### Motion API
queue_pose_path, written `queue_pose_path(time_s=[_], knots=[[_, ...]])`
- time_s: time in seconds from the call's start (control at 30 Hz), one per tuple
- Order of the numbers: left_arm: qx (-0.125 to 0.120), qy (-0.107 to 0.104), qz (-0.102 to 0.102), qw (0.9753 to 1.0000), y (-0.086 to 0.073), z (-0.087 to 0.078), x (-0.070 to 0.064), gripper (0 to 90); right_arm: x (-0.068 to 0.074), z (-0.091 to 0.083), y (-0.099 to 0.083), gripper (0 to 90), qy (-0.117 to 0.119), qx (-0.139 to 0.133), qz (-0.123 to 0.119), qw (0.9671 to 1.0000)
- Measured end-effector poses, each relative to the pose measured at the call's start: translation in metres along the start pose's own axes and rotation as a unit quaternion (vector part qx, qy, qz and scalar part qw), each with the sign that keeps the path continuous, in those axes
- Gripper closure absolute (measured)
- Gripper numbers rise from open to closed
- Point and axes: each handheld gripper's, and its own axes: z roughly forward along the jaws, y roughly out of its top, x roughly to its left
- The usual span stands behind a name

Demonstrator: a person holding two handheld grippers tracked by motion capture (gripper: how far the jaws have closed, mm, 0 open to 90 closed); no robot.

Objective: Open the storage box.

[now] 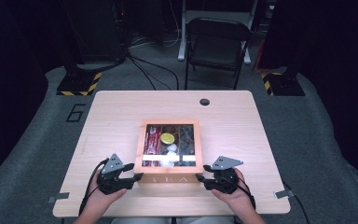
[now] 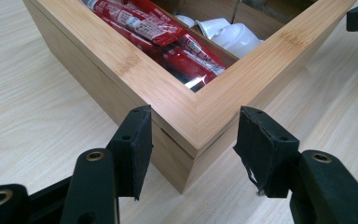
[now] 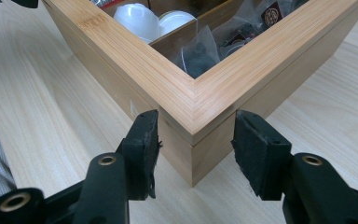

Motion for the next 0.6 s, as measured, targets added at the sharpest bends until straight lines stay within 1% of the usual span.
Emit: queue_pose_path(time_s=[0.03, 0.13, 0.17, 0.27, 0.33, 0.37, 0.4, 0.43, 0.47, 0.53, 0.57, 0.6], knots=[[-0.001, 0.000, -0.002, 1.0000, -0.0004, 0.0003, 0.0004, 46.3, 0.0002, 0.0006, -0.0003, 51.0, -0.003, -0.003, 0.002, 1.0000], [0.003, -0.006, -0.004, 1.0000, -0.0009, 0.0001, 0.0009, 46.2, -0.0010, 0.0015, -0.0005, 51.3, 0.004, 0.000, -0.002, 1.0000], [0.003, -0.005, -0.002, 1.0000, -0.0008, 0.0002, 0.0012, 46.1, -0.0009, 0.0016, -0.0006, 51.3, 0.004, 0.002, -0.001, 1.0000], [0.005, -0.006, -0.004, 1.0000, -0.0013, 0.0006, 0.0009, 45.8, -0.0007, 0.0020, -0.0009, 51.3, 0.003, 0.005, -0.001, 1.0000], [0.002, -0.004, -0.004, 1.0000, -0.0018, 0.0016, 0.0008, 45.5, -0.0013, 0.0026, -0.0011, 51.8, 0.004, 0.006, -0.005, 1.0000], [0.006, -0.005, -0.003, 1.0000, -0.0020, 0.0016, 0.0008, 45.4, -0.0007, 0.0033, -0.0014, 51.8, 0.003, 0.005, -0.005, 1.0000], [0.007, -0.002, -0.001, 1.0000, -0.0024, 0.0026, 0.0004, 45.8, -0.0003, 0.0037, -0.0013, 51.7, 0.001, 0.006, -0.008, 1.0000], [0.011, 0.001, 0.001, 0.9999, -0.0031, 0.0034, -0.0003, 46.4, 0.0005, 0.0037, -0.0014, 51.7, -0.002, 0.006, -0.008, 0.9999], [0.019, -0.002, 0.006, 0.9998, -0.0031, 0.0036, 0.0000, 46.6, 0.0008, 0.0036, -0.0012, 51.7, 0.000, 0.008, -0.009, 0.9999], [0.020, 0.005, 0.008, 0.9997, -0.0035, 0.0055, -0.0008, 46.5, 0.0006, 0.0039, -0.0014, 51.7, -0.001, 0.007, -0.013, 0.9999], [0.025, 0.000, 0.008, 0.9997, -0.0034, 0.0051, -0.0007, 46.4, 0.0005, 0.0039, -0.0015, 51.7, -0.003, 0.008, -0.014, 0.9999], [0.025, 0.000, 0.008, 0.9997, -0.0034, 0.0052, -0.0007, 46.4, 0.0005, 0.0040, -0.0015, 51.7, -0.003, 0.008, -0.014, 0.9999]])
